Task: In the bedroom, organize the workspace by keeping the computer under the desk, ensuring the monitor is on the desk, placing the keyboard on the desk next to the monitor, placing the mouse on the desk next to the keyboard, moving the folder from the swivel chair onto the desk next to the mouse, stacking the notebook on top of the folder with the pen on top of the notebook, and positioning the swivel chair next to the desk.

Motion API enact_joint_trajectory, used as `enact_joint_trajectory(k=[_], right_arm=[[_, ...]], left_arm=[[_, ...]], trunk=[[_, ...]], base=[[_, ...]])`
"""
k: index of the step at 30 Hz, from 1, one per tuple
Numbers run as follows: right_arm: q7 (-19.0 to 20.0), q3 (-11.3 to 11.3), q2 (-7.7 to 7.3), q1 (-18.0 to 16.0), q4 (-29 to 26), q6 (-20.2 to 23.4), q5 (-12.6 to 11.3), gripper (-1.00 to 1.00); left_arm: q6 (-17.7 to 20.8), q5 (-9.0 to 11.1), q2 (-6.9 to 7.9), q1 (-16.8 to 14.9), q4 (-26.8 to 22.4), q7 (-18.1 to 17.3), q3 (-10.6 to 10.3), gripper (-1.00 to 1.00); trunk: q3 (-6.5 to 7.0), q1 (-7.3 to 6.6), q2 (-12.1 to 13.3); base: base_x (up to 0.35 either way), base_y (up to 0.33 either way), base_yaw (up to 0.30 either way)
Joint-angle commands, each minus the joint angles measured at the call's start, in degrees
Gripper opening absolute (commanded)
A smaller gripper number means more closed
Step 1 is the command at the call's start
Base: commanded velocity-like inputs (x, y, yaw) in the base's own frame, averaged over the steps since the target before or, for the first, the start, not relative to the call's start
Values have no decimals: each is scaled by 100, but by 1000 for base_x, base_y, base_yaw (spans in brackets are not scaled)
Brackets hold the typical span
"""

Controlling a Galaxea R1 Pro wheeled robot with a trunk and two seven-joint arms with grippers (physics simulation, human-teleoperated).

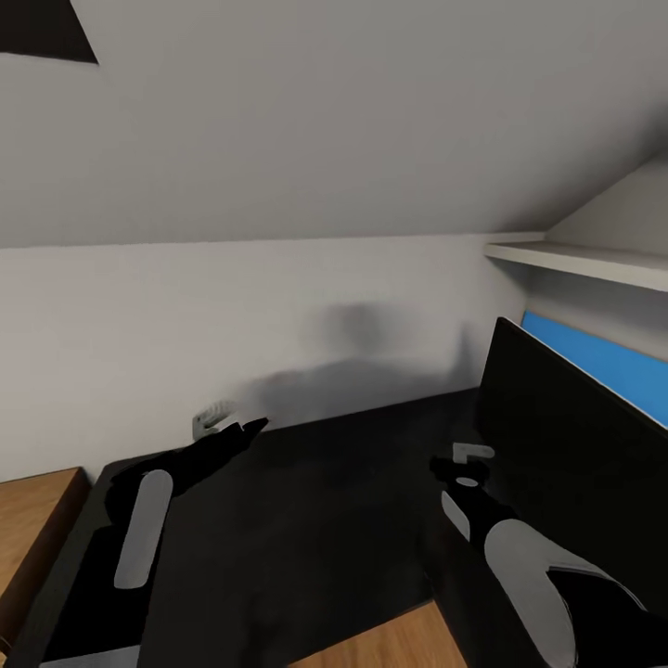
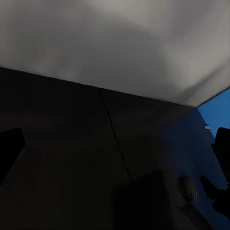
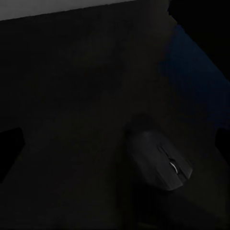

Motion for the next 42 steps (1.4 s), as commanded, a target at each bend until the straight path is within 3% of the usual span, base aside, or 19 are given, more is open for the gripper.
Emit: enact_joint_trajectory(k=[1,6,8,10,13,28,42], right_arm=[[-6,-116,-64,-6,15,1,-5,100],[-3,-165,-103,-6,19,10,-159,100],[-3,-173,-111,-6,18,12,-208,100],[-3,-173,-114,-6,16,13,-224,100],[-3,-169,-116,-6,14,8,-237,100],[-2,-169,-123,-6,12,-4,-242,100],[-3,-173,-221,1,-12,-69,-244,100]], left_arm=[[41,98,93,-7,-18,23,9,100],[46,174,154,-7,-35,-289,11,100],[47,201,266,-10,-39,-859,12,100],[47,212,385,-13,-40,-1209,11,100],[47,224,478,-14,-41,-1484,16,100],[47,219,511,-16,-41,-1582,26,100],[47,212,511,-16,-33,-1582,27,100]], trunk=[[-25,23,-47],[-115,133,-247],[-151,177,-327],[-187,221,-407],[-241,287,-528],[-510,616,-1129],[-762,923,-1691]], base=[[0,0,0],[0,0,0],[0,0,0],[0,0,0],[0,0,0],[0,0,0],[0,0,0]])
